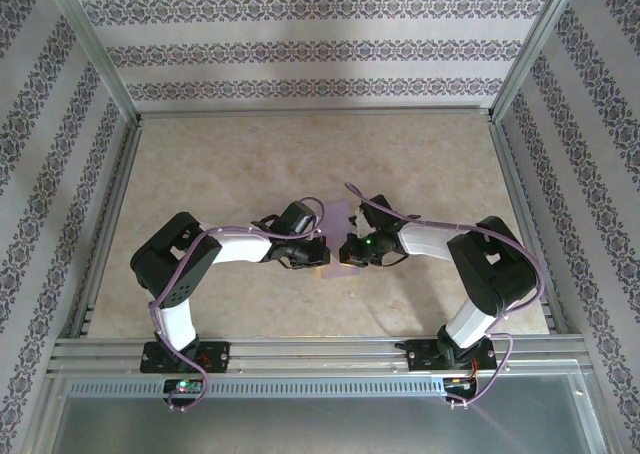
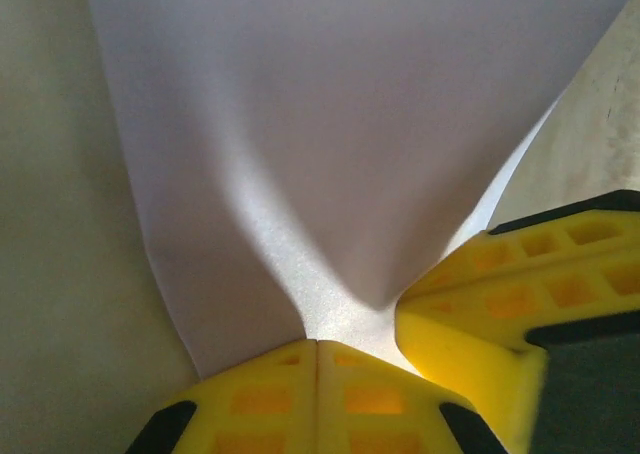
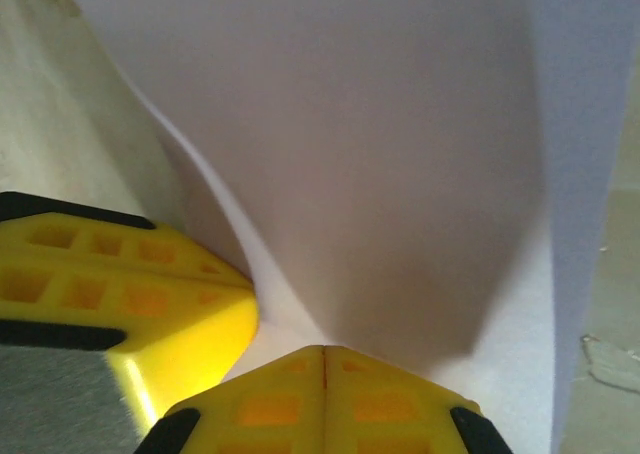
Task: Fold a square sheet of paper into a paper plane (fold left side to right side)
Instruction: Hold the square sheet of paper at the center of the table, then first fold the square sheet of paper in half at the center of the table.
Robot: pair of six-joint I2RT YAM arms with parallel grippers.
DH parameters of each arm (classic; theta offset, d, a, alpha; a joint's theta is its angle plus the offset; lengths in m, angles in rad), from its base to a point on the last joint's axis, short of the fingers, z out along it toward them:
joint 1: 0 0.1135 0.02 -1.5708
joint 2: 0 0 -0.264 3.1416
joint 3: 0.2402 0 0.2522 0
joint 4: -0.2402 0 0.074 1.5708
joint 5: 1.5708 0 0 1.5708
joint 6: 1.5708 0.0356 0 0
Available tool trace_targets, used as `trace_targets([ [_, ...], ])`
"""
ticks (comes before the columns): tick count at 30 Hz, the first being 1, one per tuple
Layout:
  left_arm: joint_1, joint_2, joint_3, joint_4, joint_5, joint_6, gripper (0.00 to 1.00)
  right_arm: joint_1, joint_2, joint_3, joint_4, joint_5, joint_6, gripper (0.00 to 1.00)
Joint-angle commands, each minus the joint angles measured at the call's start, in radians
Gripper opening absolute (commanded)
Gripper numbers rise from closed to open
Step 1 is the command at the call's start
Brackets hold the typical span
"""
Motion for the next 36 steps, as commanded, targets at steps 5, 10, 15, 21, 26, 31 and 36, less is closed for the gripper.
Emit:
trace_targets([
  [5, 0.023, -0.004, 0.082, -0.051, 0.003, 0.022, 0.00, 0.016, 0.041, -0.018, -0.076, 0.060, -0.030, 0.00],
  [10, 0.068, 0.012, 0.088, -0.001, 0.011, 0.064, 0.00, 0.013, 0.044, -0.020, -0.097, 0.090, -0.052, 0.00],
  [15, 0.099, 0.051, 0.072, 0.102, 0.031, 0.088, 0.00, 0.012, 0.060, -0.015, -0.105, 0.097, -0.066, 0.00],
  [21, 0.103, 0.081, 0.095, 0.066, -0.001, 0.142, 0.00, 0.007, 0.058, -0.018, -0.115, 0.108, -0.075, 0.00],
  [26, 0.104, 0.108, 0.098, 0.067, -0.011, 0.150, 0.00, 0.006, 0.061, -0.014, -0.145, 0.128, -0.096, 0.00],
  [31, 0.104, 0.119, 0.095, 0.067, -0.052, 0.161, 0.00, 0.003, 0.069, -0.012, -0.165, 0.138, -0.112, 0.00],
  [36, 0.119, 0.121, 0.105, 0.046, -0.086, 0.178, 0.00, -0.004, 0.066, -0.015, -0.181, 0.154, -0.126, 0.00],
])
